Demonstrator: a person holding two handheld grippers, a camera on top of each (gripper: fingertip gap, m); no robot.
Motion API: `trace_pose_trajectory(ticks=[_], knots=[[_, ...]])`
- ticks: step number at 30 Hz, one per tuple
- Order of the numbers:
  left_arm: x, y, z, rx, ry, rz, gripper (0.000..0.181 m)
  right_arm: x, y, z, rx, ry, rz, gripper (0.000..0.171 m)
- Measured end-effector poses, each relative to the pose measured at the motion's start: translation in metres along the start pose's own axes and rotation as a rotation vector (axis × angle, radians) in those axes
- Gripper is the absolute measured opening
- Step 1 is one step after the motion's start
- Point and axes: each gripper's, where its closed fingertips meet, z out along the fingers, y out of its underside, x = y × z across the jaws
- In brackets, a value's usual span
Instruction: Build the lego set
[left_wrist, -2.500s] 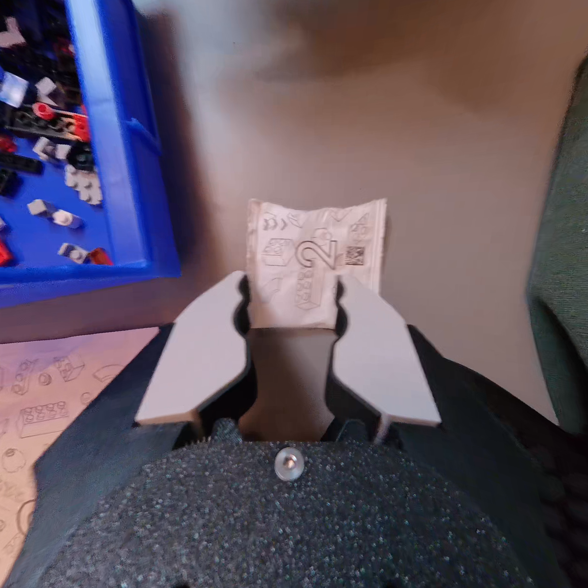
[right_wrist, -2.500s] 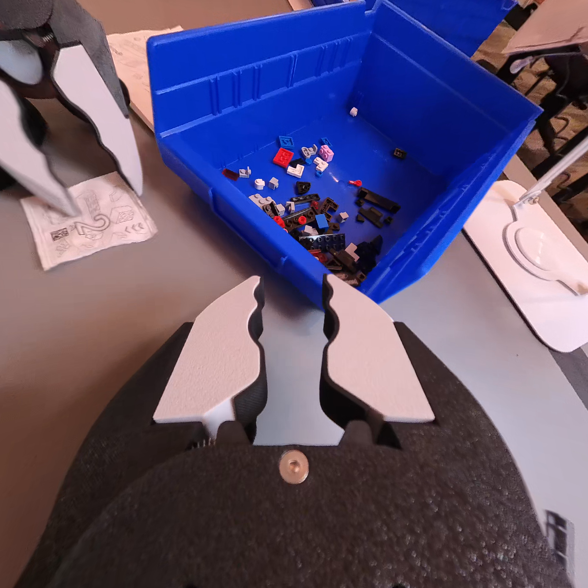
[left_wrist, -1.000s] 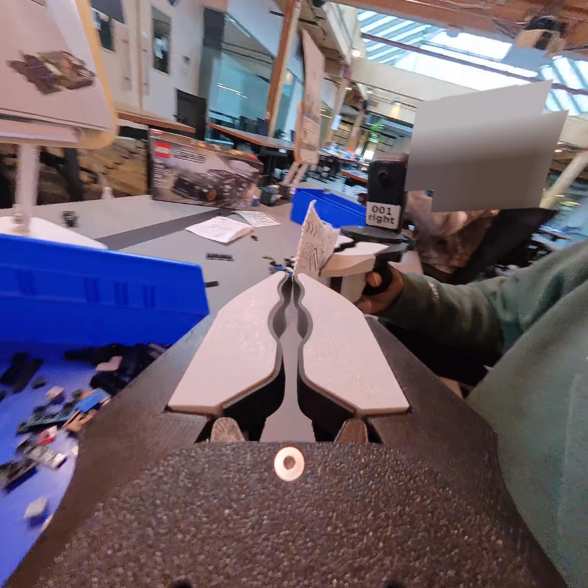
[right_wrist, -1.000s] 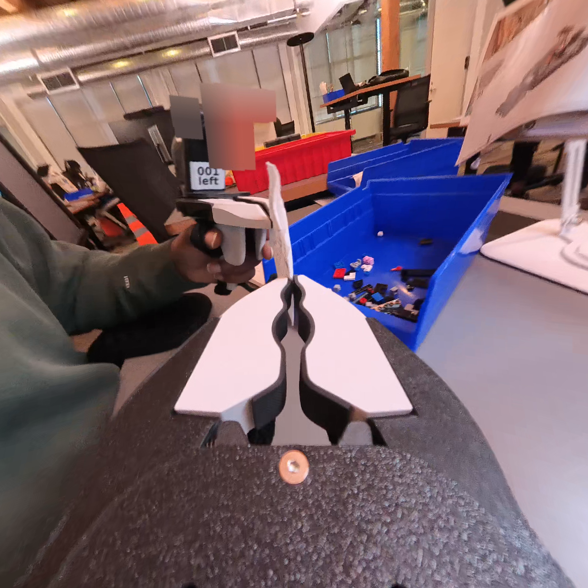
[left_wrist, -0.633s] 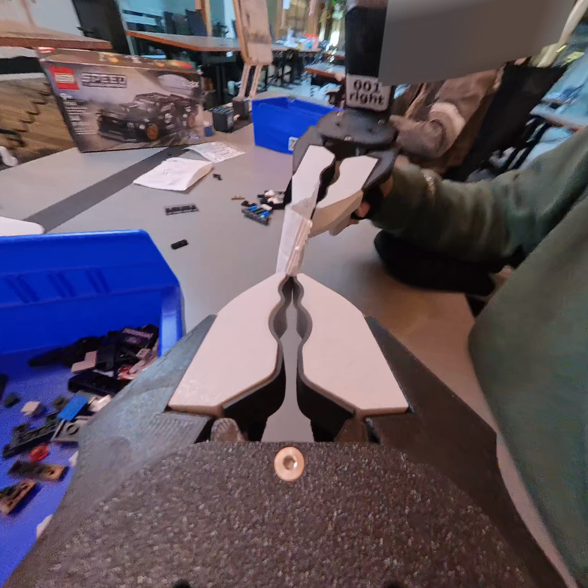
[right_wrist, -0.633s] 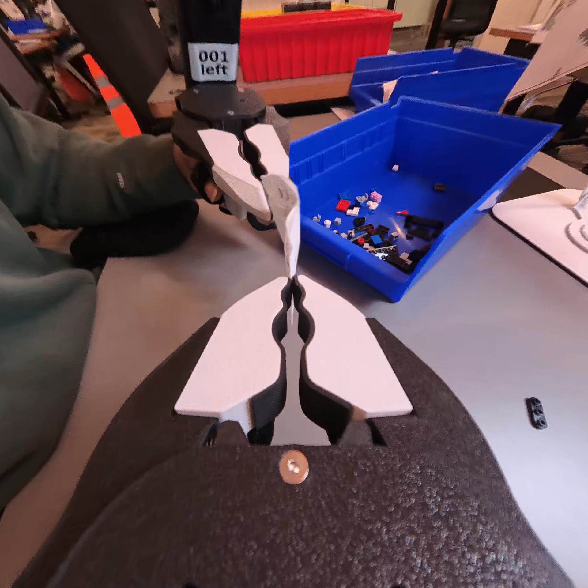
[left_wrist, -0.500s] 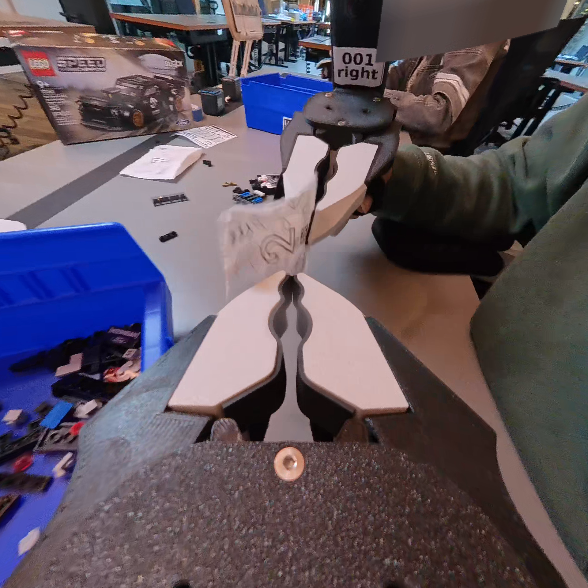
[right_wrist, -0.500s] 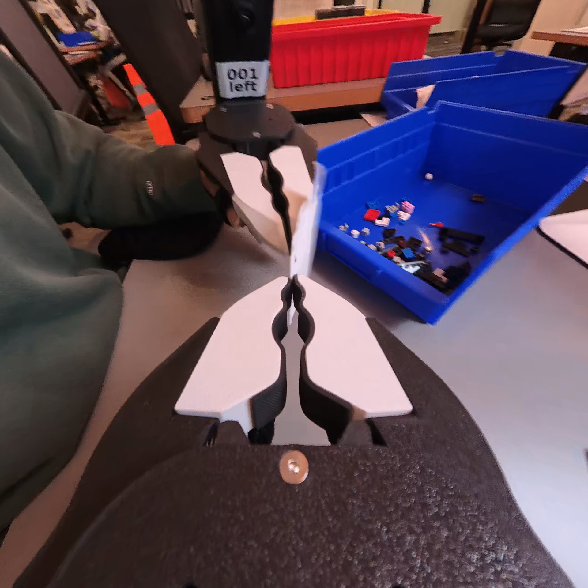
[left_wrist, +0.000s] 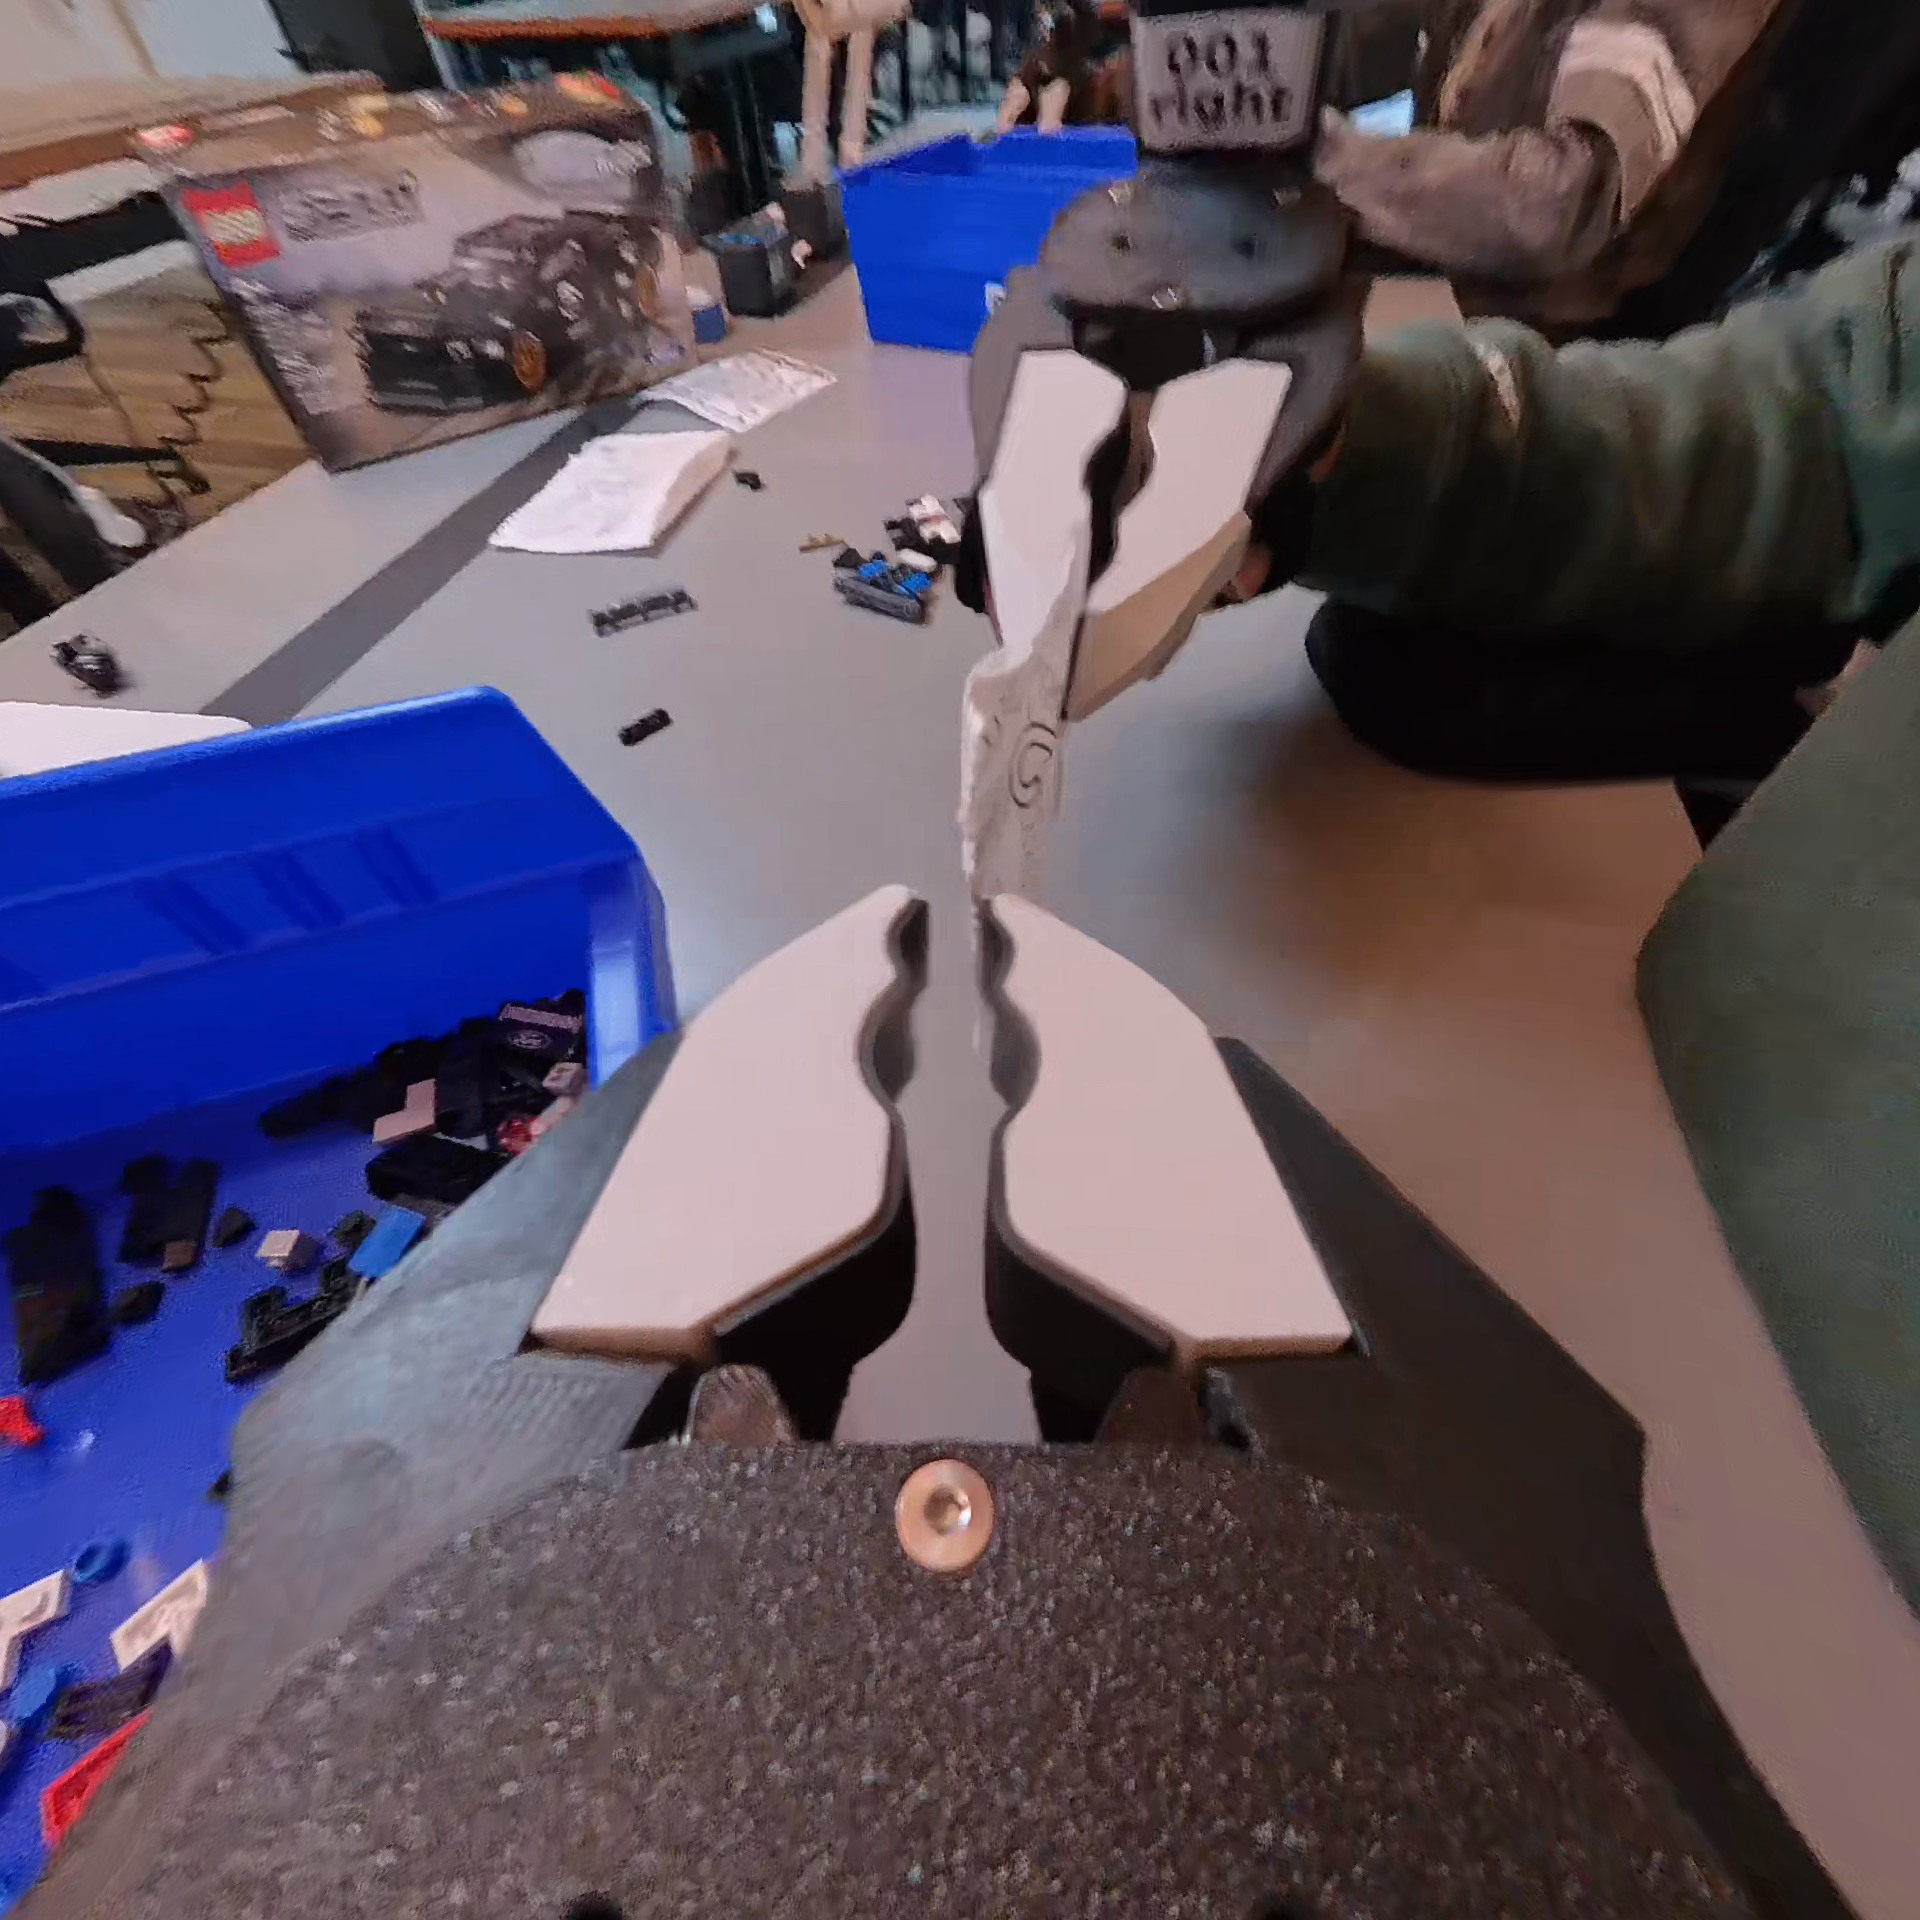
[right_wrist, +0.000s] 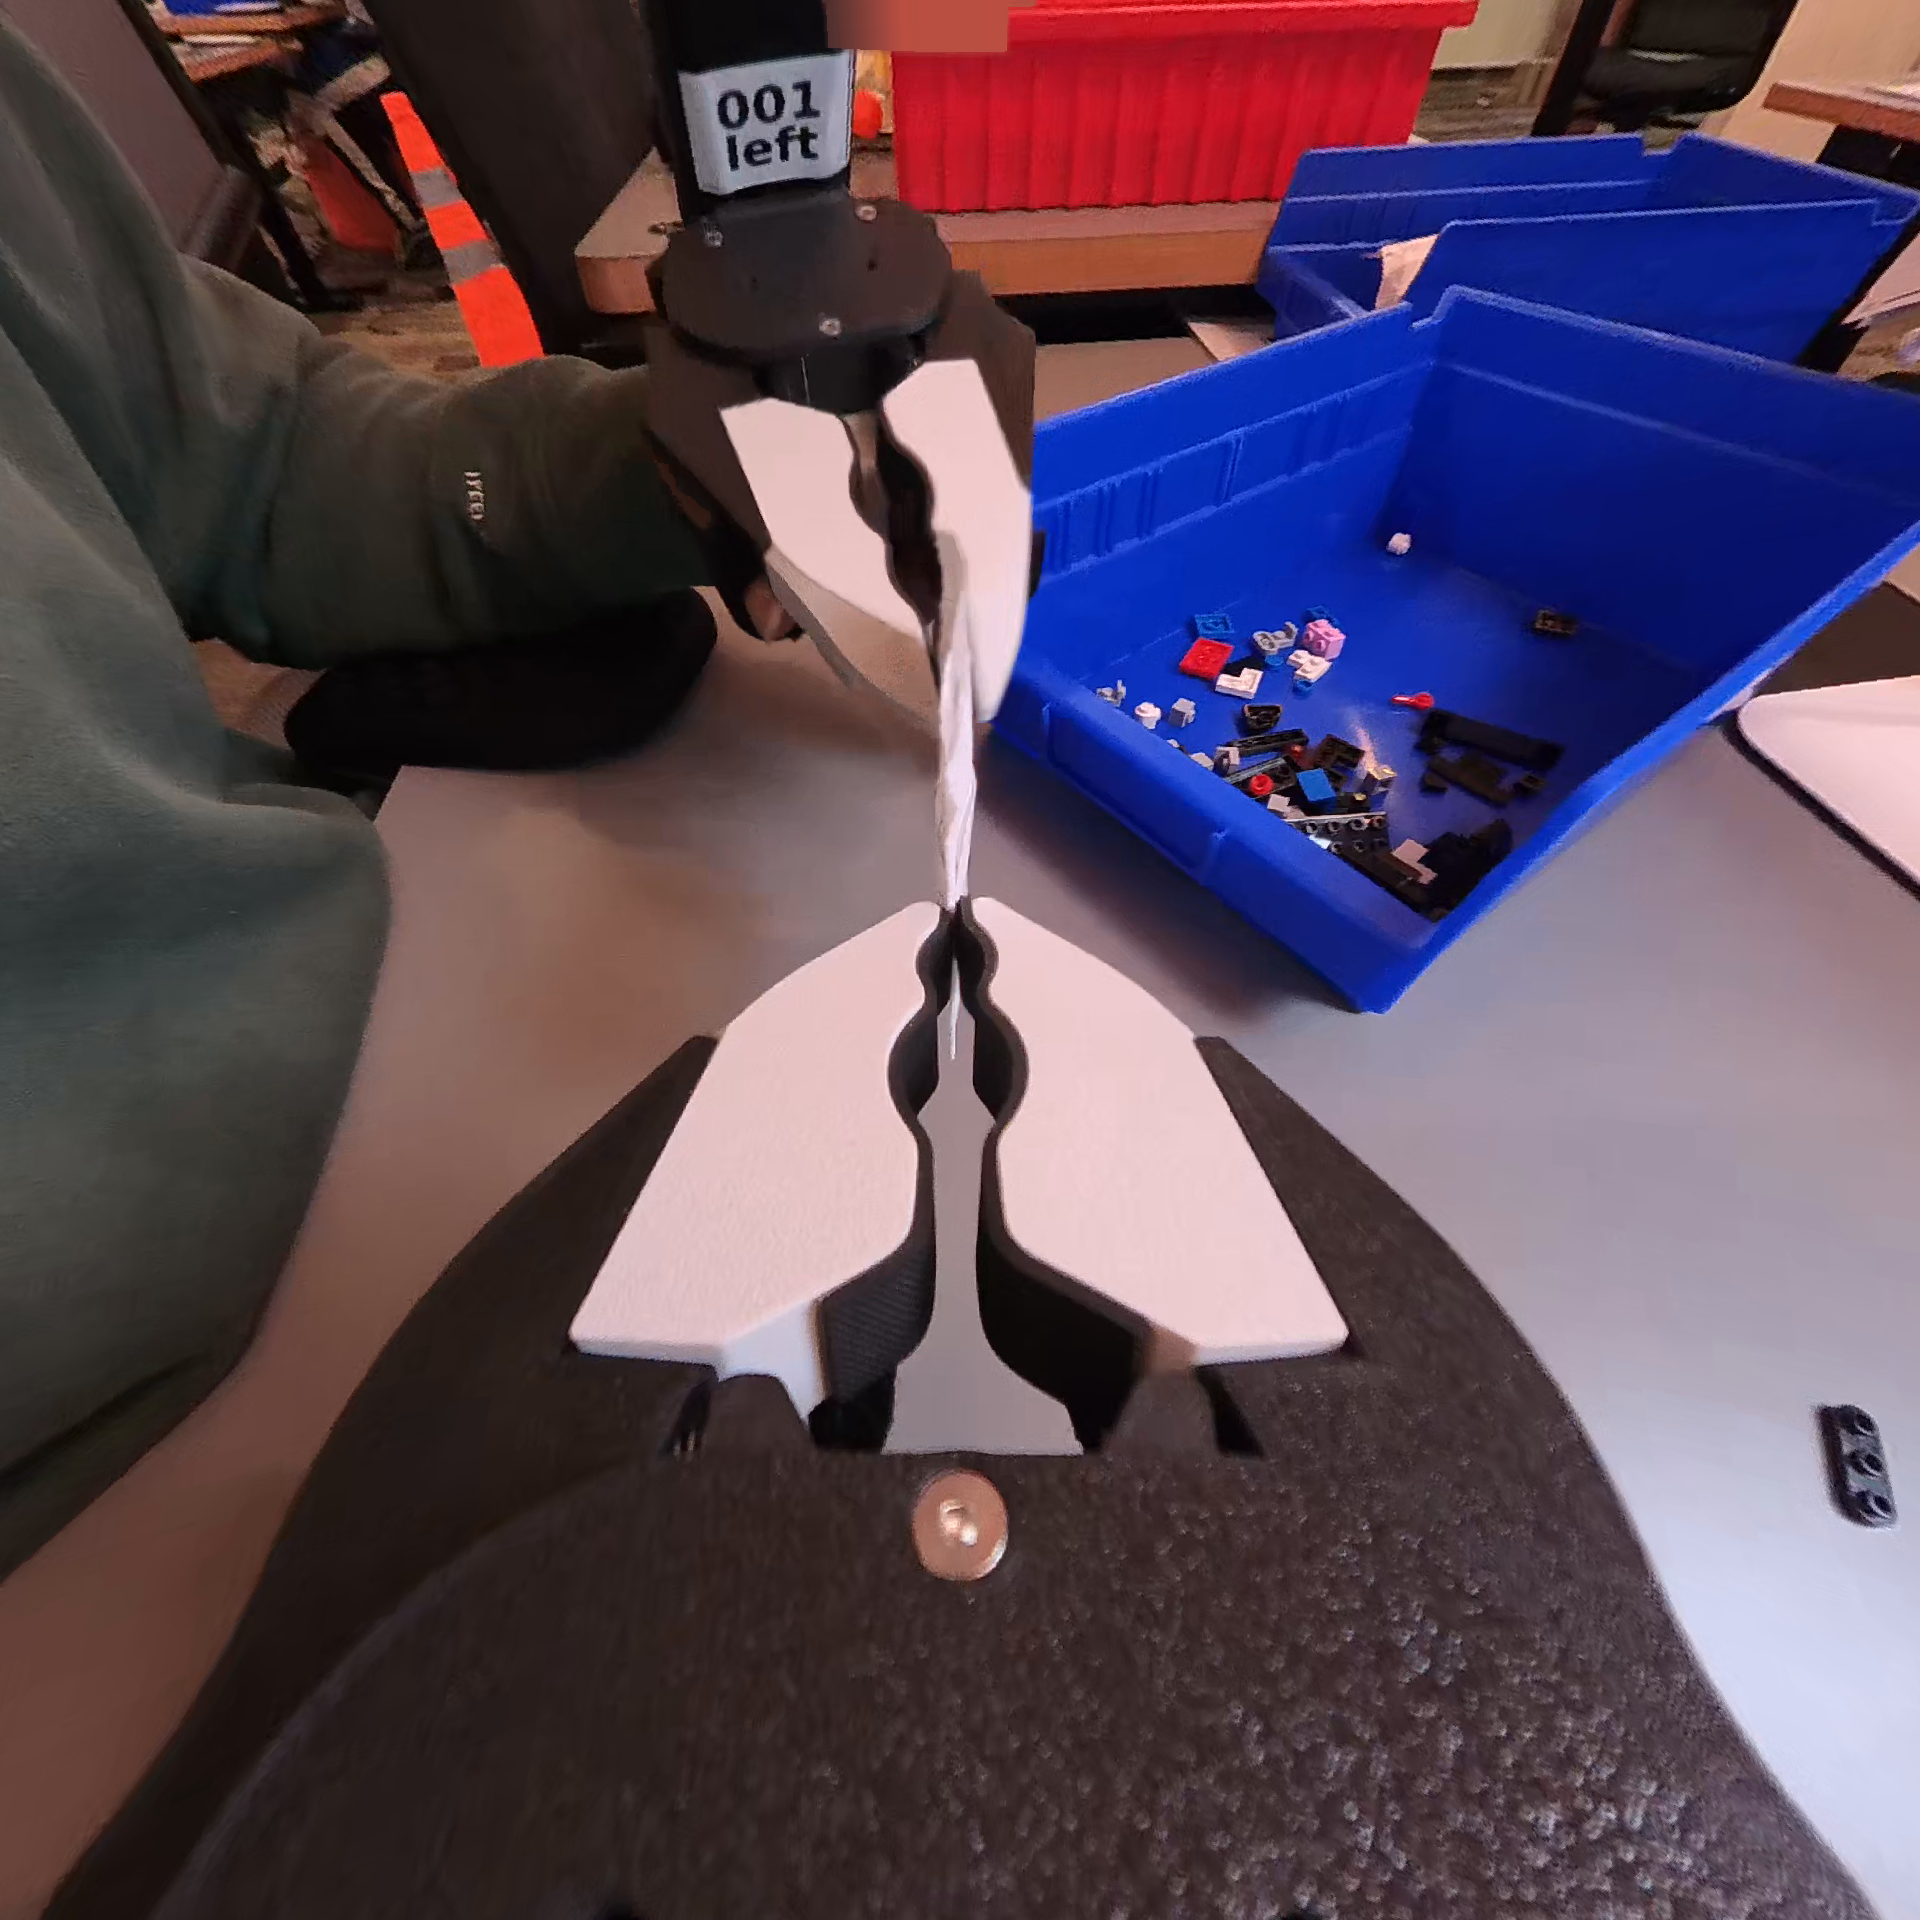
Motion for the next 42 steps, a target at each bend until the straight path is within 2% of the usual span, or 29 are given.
trace_pose_trajectory(ticks=[1, 5, 10, 15, 19, 22, 29, 34, 39, 42], knots=[[0.004, 0.003, 0.002, -0.013, 0.019, 0.014, 0.001, -0.001, 0.002, 0.0, -0.008, -0.005, -0.001, 0.0], [0.009, -0.001, 0.003, 0.008, 0.049, 0.0, 0.001, -0.007, -0.003, -0.001, 0.02, -0.043, 0.012, 0.0], [0.028, 0.004, 0.014, -0.006, 0.14, 0.0, 0.001, -0.025, 0.001, 0.018, -0.02, -0.08, -0.065, 0.0], [0.041, -0.003, 0.009, 0.029, 0.212, 0.007, 0.001, 0.004, -0.007, -0.001, 0.038, 0.058, -0.048, 0.0], [0.041, 0.002, 0.016, -0.003, 0.191, 0.027, 0.001, -0.014, 0.003, 0.011, -0.024, -0.02, -0.087, 0.0], [0.031, -0.004, 0.008, 0.034, 0.16, 0.011, 0.001, -0.017, 0.005, 0.015, -0.031, -0.033, -0.082, 0.0], [0.051, 0.021, 0.024, -0.098, 0.244, 0.044, 0.001, -0.017, -0.012, 0.01, 0.057, -0.015, -0.085, 0.0], [0.048, 0.002, 0.011, 0.0, 0.255, 0.017, 0.001, -0.012, 0.004, 0.015, -0.026, 0.014, -0.128, 0.0], [0.028, -0.007, 0.005, 0.081, 0.184, -0.046, 0.001, -0.032, -0.017, 0.003, 0.082, -0.097, -0.116, 0.0], [0.031, -0.009, 0.006, 0.093, 0.214, -0.076, 0.001, -0.031, -0.019, 0.003, 0.093, -0.078, -0.142, 0.0]])
